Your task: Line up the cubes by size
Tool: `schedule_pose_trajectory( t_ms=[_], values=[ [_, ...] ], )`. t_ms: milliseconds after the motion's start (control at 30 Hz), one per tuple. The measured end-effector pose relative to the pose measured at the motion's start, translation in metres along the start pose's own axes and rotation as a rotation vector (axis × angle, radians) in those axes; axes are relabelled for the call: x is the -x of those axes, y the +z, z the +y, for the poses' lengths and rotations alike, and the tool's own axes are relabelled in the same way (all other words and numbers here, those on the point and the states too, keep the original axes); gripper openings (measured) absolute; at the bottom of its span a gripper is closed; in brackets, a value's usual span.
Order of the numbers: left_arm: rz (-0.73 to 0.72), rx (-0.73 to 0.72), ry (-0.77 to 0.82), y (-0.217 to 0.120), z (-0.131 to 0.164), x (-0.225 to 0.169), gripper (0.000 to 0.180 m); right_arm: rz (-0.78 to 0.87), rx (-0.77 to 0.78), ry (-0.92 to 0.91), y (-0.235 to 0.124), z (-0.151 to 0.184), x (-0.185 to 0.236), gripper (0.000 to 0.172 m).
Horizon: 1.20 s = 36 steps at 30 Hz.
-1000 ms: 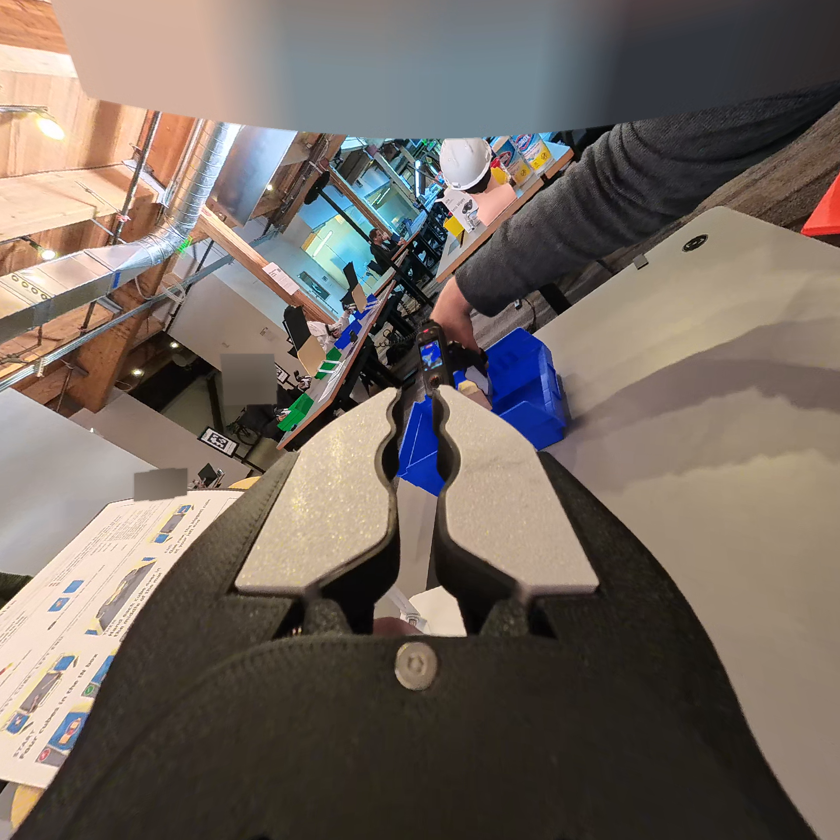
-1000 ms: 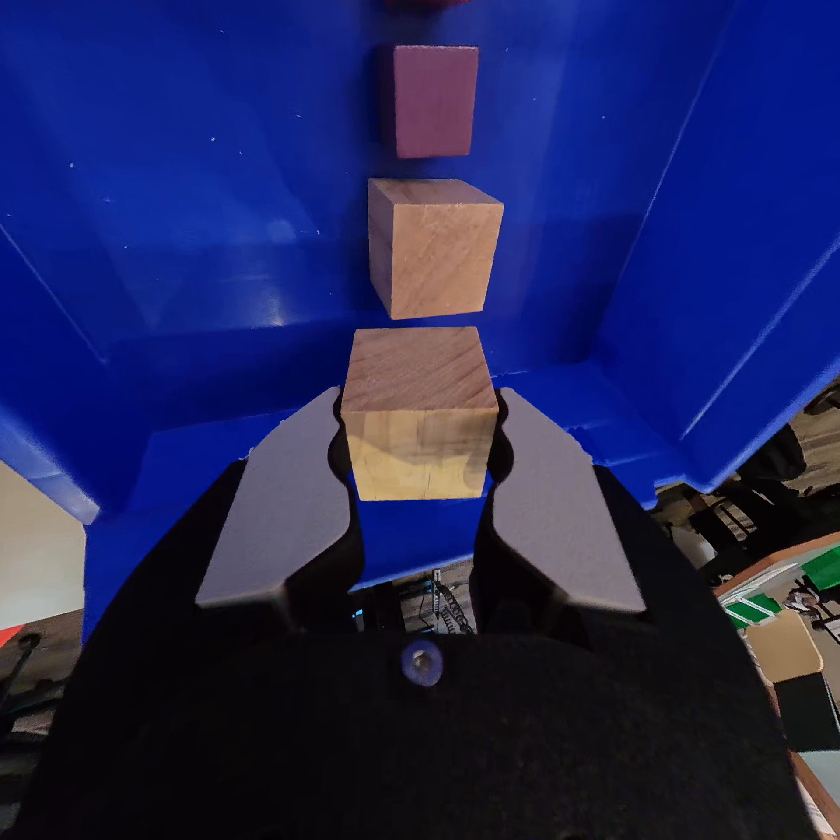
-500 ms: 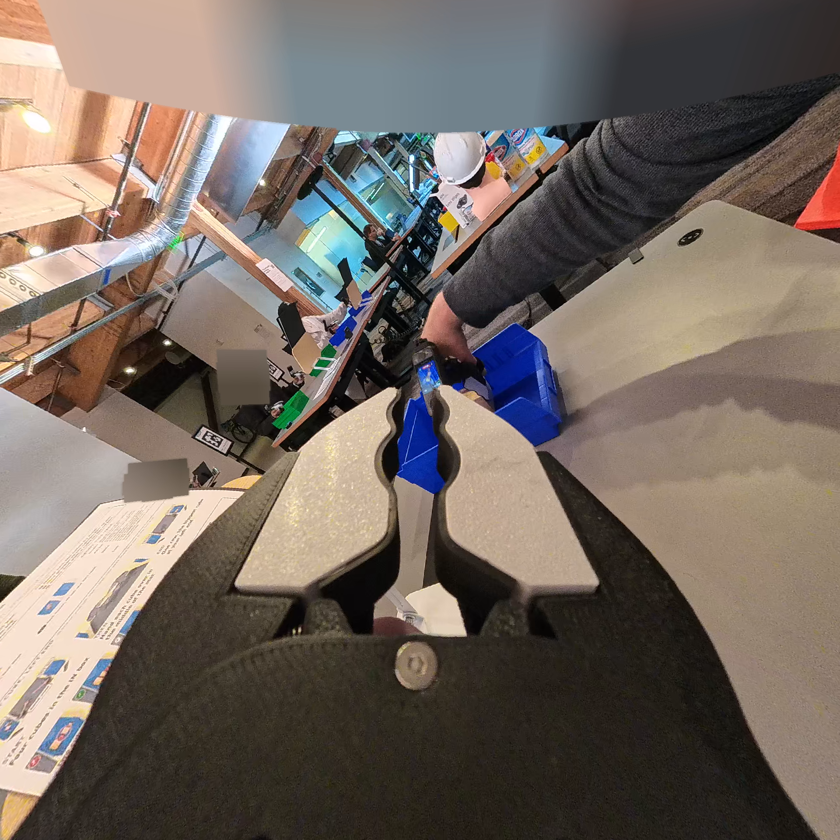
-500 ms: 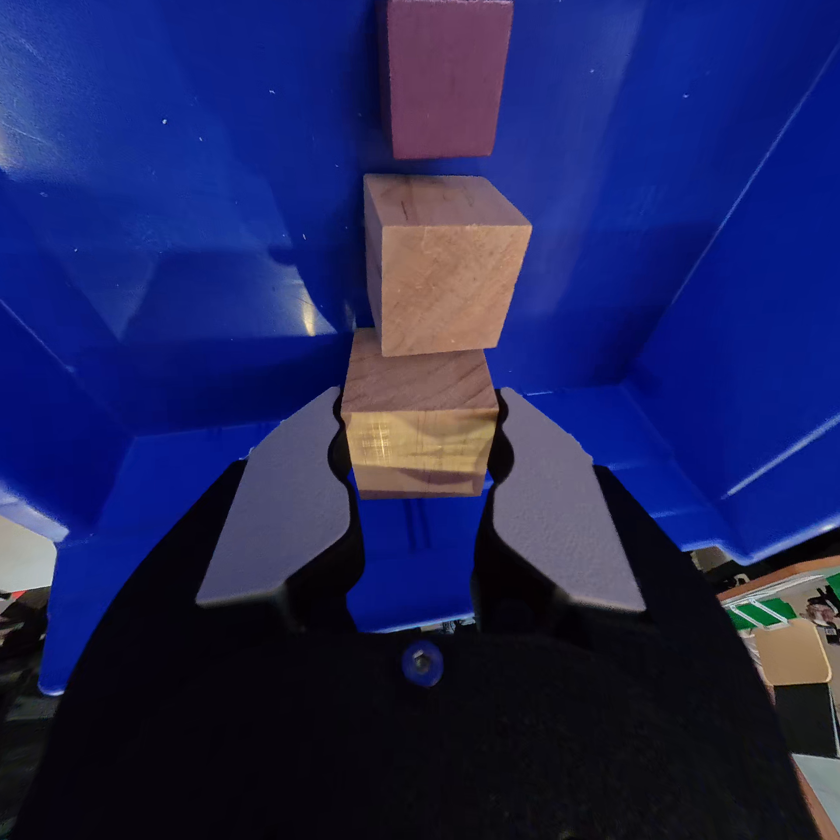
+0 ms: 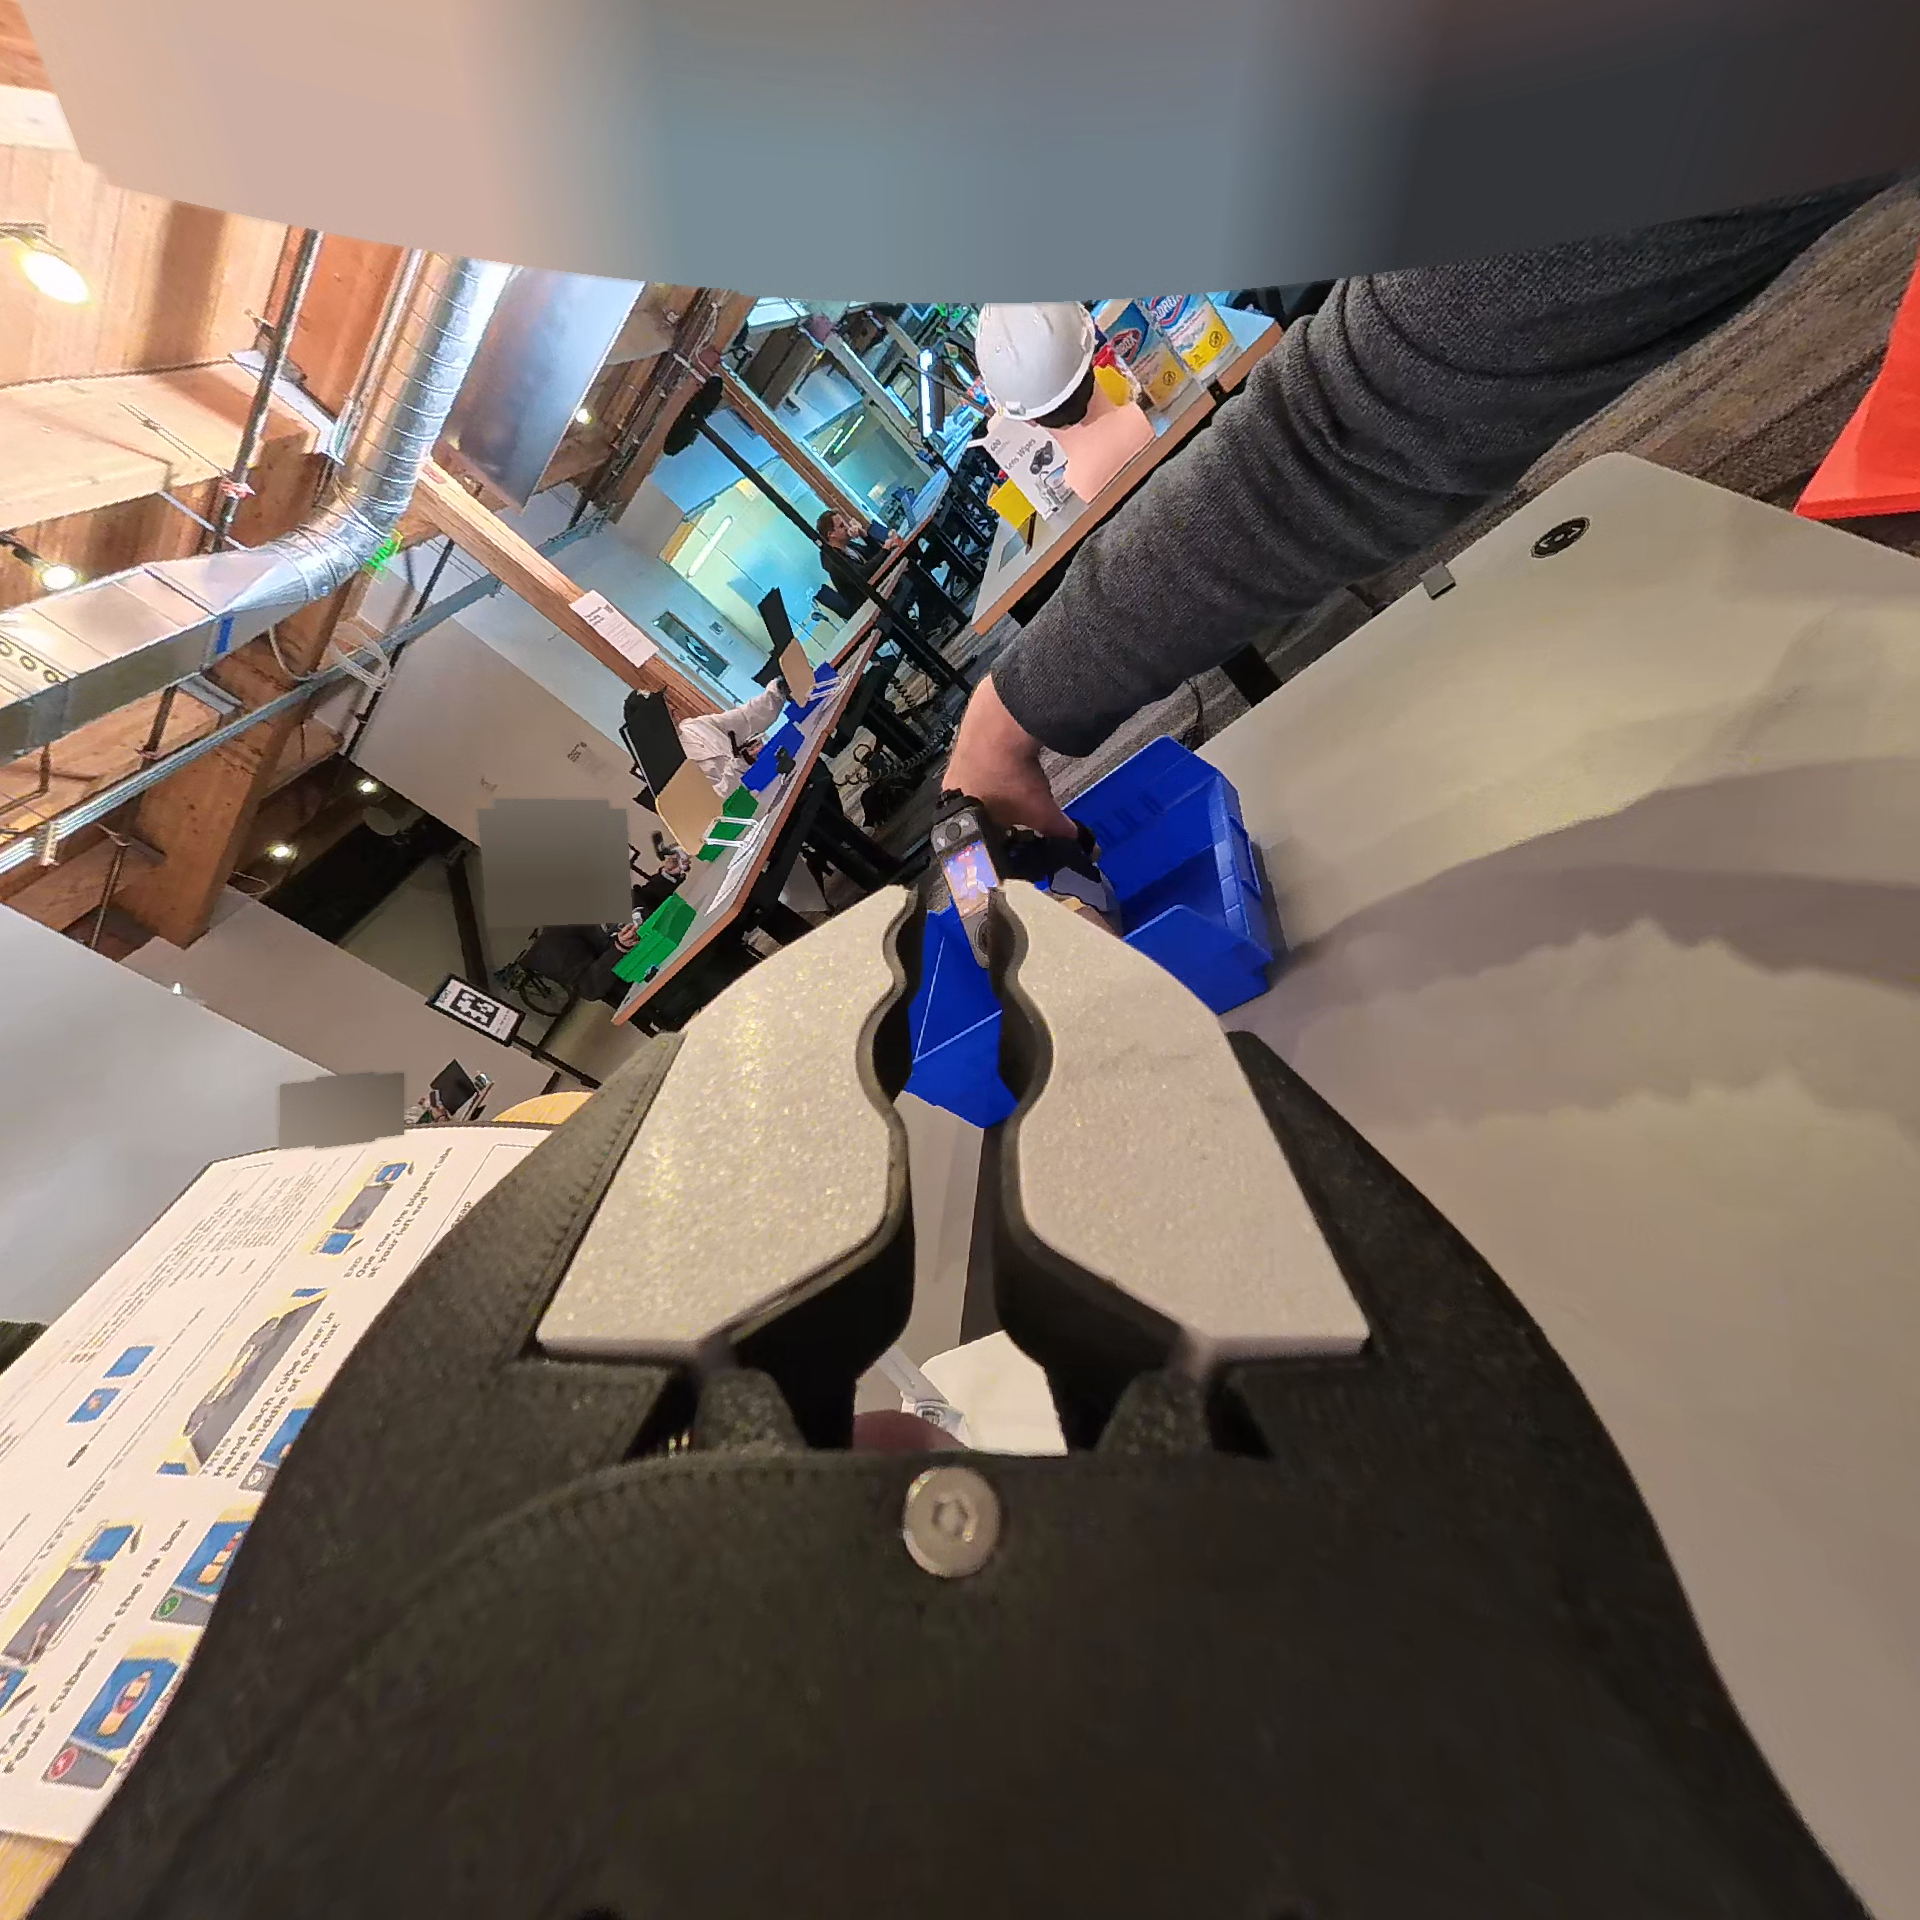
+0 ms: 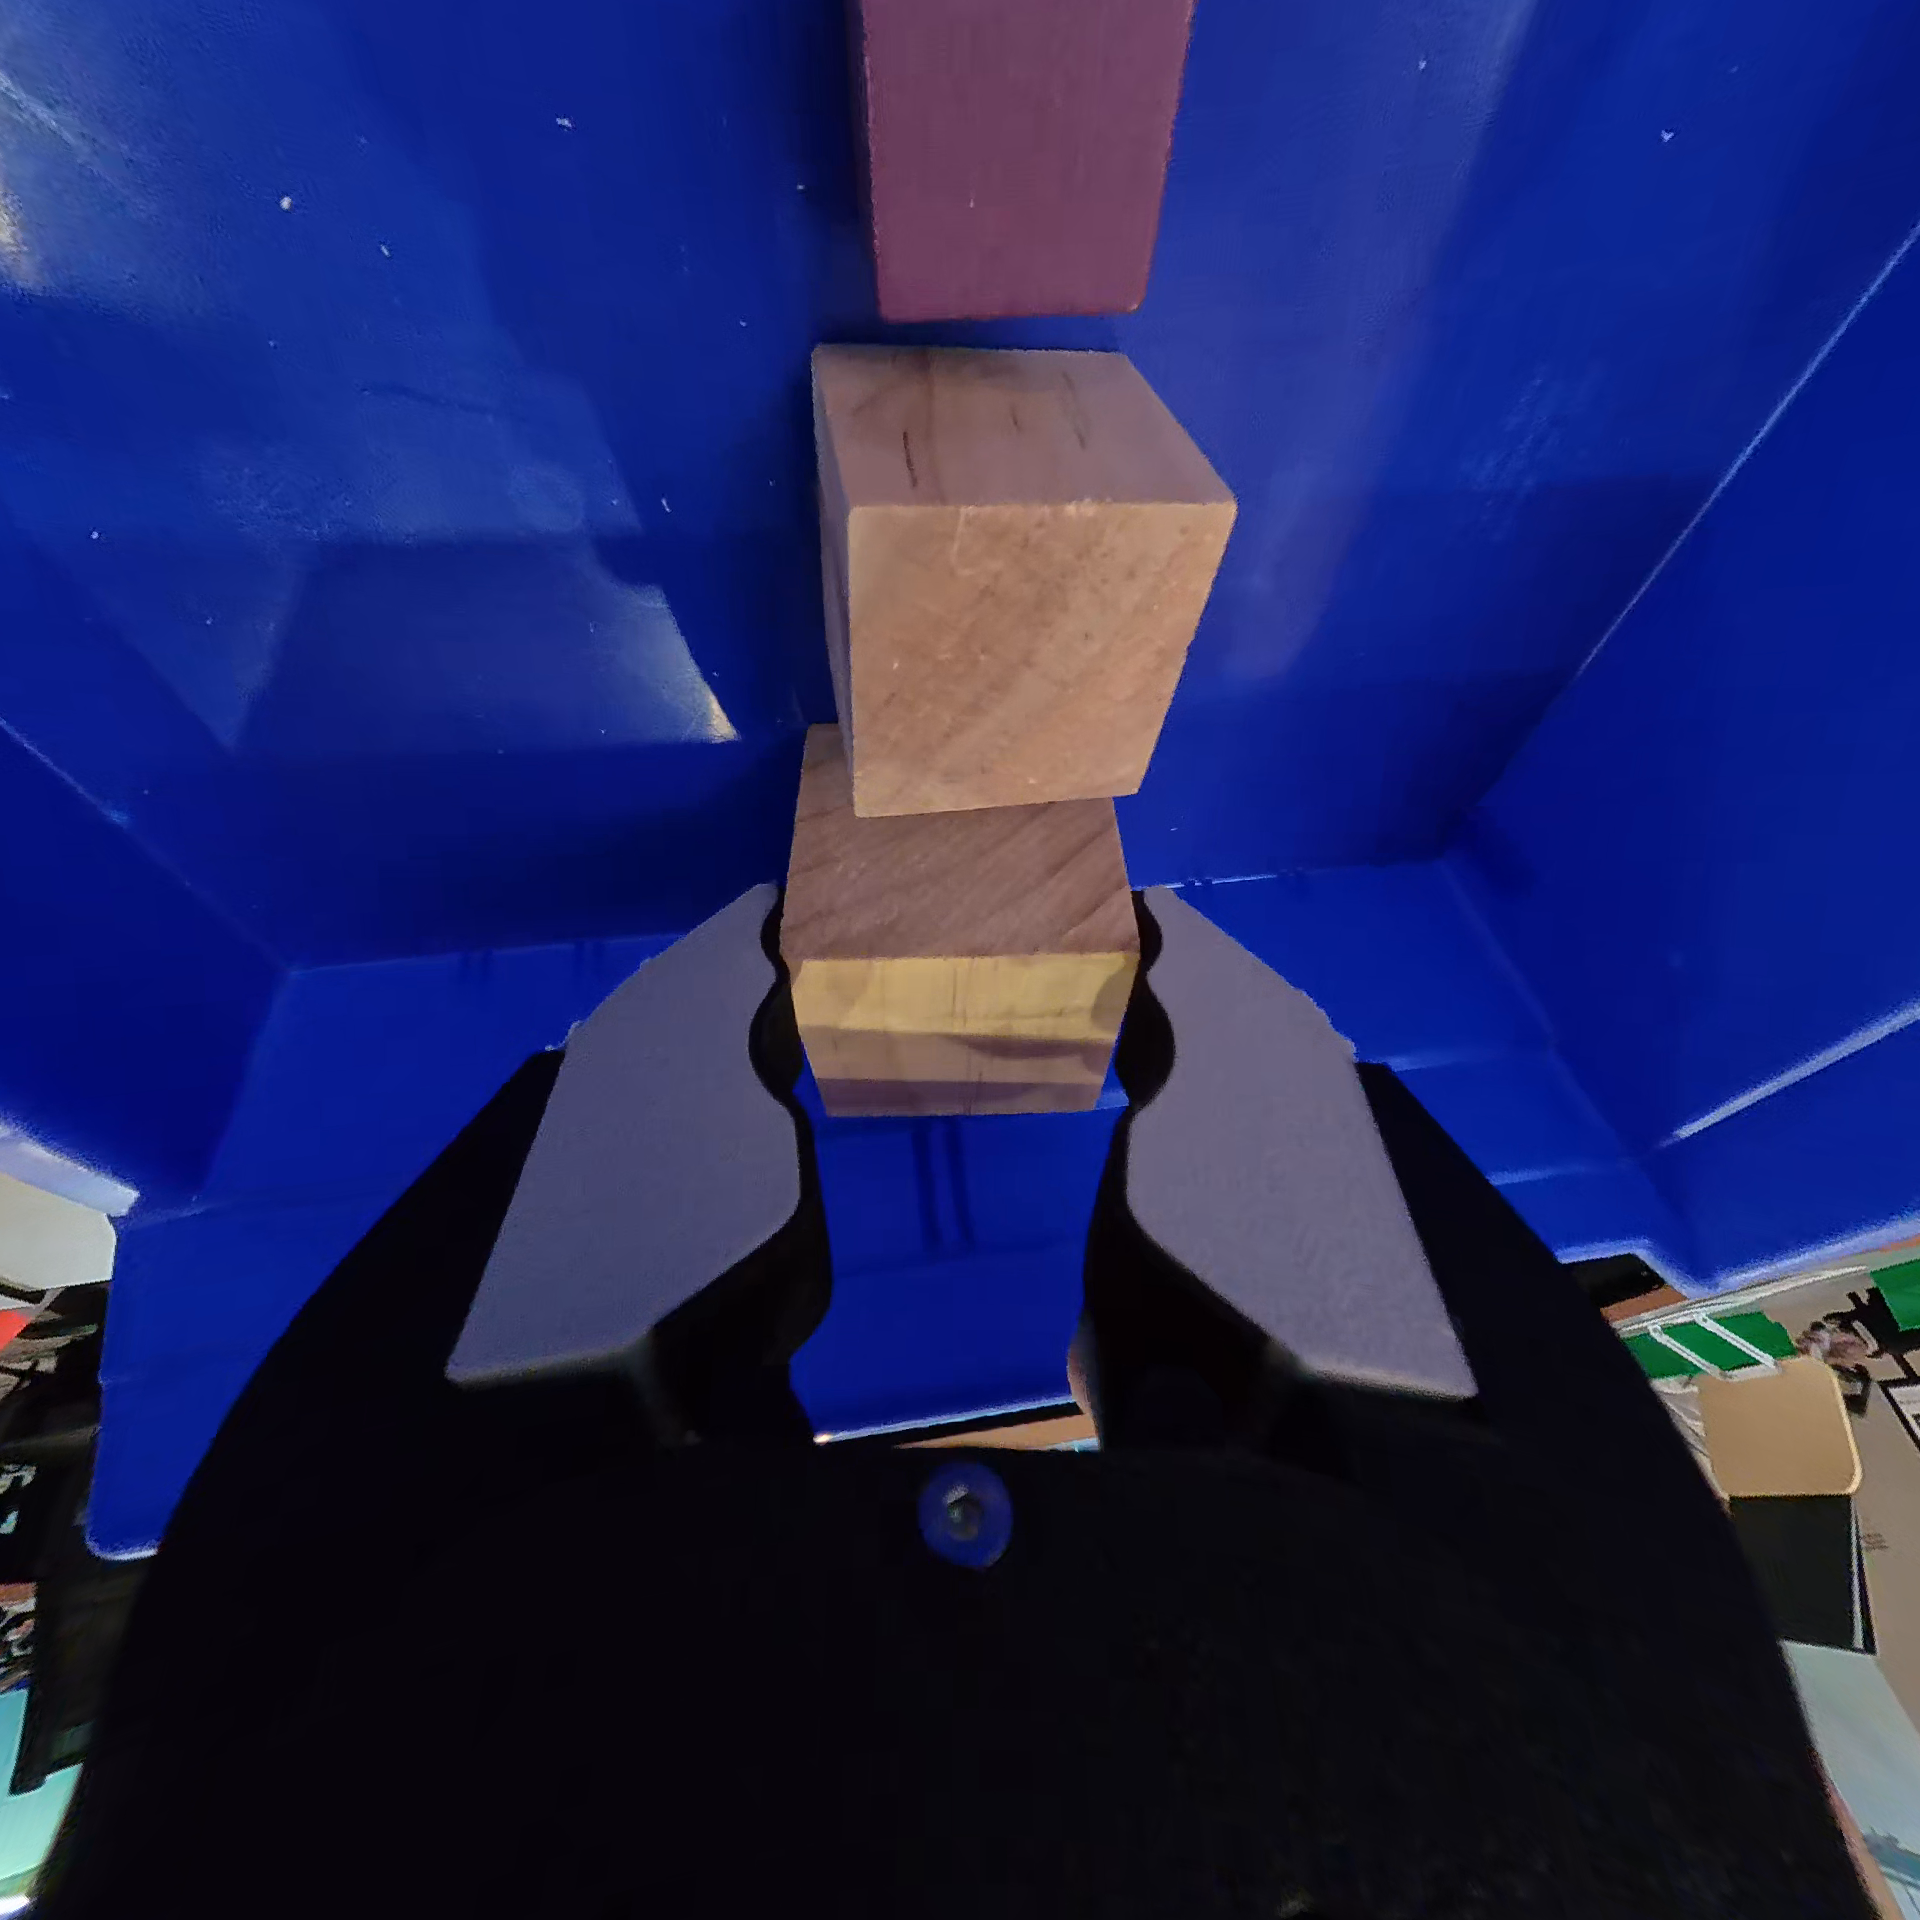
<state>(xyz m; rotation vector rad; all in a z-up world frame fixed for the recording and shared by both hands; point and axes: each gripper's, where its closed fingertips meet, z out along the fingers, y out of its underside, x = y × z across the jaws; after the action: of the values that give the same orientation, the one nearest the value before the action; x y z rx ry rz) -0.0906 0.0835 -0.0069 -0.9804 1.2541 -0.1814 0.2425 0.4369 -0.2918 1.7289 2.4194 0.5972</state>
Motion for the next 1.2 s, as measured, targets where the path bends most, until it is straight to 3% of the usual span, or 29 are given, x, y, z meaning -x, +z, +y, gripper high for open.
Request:
schedule_pose_trajectory(
  t_ms=[433, 667, 767, 967, 1133, 1200],
  values=[
    [0.003, 0.001, 0.003, 0.0, 0.0, 0.0, 0.011, 0.039, 0.003, 0.043, -0.012, 0.004, -0.009, 0.072],
    [-0.015, 0.002, 0.005, -0.002, -0.002, 0.003, 0.014, 0.299, -0.139, 0.117, -0.1, 0.002, -0.019, 0.076],
    [-0.025, 0.02, 0.014, -0.001, -0.001, 0.004, 0.015, 0.469, -0.199, 0.167, -0.146, -0.004, -0.012, 0.067],
    [-0.058, 0.098, 0.015, 0.007, 0.006, 0.001, 0.017, 0.717, -0.468, 0.232, -0.226, -0.049, 0.041, 0.04],
    [-0.081, 0.21, 0.027, 0.01, 0.022, -0.015, 0.013, 0.822, -0.877, 0.256, -0.276, -0.125, 0.1, 0.028],
    [-0.099, 0.243, 0.007, 0.009, 0.031, -0.023, 0.012, 0.829, -1.019, 0.261, -0.284, -0.156, 0.12, 0.017]
  ],
)
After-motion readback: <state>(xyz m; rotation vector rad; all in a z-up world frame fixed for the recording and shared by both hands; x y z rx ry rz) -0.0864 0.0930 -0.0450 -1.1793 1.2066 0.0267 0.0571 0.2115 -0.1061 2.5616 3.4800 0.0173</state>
